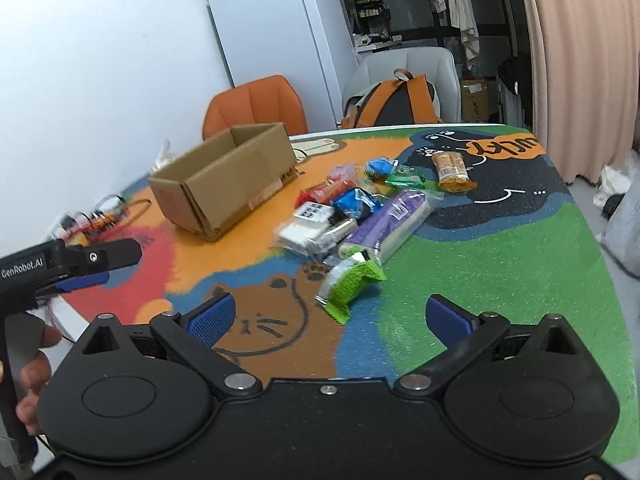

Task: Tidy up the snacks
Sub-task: 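Grasp the green-wrapped candy with the right gripper while the left grasps a clear packet, then carry both held snacks over the cardboard box with both grippers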

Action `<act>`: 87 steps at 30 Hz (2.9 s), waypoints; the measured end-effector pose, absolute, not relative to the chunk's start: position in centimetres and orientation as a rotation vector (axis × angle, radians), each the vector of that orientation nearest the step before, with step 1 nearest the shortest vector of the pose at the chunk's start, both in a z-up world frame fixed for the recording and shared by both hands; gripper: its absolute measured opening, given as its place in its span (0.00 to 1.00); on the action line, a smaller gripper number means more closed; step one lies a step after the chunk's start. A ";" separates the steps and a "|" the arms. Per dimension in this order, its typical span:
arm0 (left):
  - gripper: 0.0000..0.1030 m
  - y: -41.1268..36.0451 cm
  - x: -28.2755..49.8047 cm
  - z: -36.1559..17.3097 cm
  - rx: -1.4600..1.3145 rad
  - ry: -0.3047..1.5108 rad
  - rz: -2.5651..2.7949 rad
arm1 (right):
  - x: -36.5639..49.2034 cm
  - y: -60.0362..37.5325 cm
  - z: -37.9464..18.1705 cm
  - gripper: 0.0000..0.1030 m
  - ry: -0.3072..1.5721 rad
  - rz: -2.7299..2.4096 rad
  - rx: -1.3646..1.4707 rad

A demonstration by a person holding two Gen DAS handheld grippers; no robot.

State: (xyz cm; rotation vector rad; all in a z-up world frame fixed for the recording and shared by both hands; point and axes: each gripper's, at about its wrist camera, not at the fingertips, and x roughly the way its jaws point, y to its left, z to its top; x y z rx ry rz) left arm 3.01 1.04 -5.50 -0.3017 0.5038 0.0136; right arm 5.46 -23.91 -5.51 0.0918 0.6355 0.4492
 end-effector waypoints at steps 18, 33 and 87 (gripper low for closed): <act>0.96 0.2 7.4 -7.9 -0.243 0.554 -0.017 | 10.9 -22.6 -8.8 0.87 0.732 0.446 0.147; 0.69 -1.0 11.2 -7.9 -0.253 0.571 -0.090 | 14.1 -20.8 -10.3 0.38 0.782 0.419 0.158; 0.16 -5.0 17.3 -6.0 -0.200 0.637 -0.206 | 17.3 -25.5 -6.3 0.31 0.718 0.379 0.209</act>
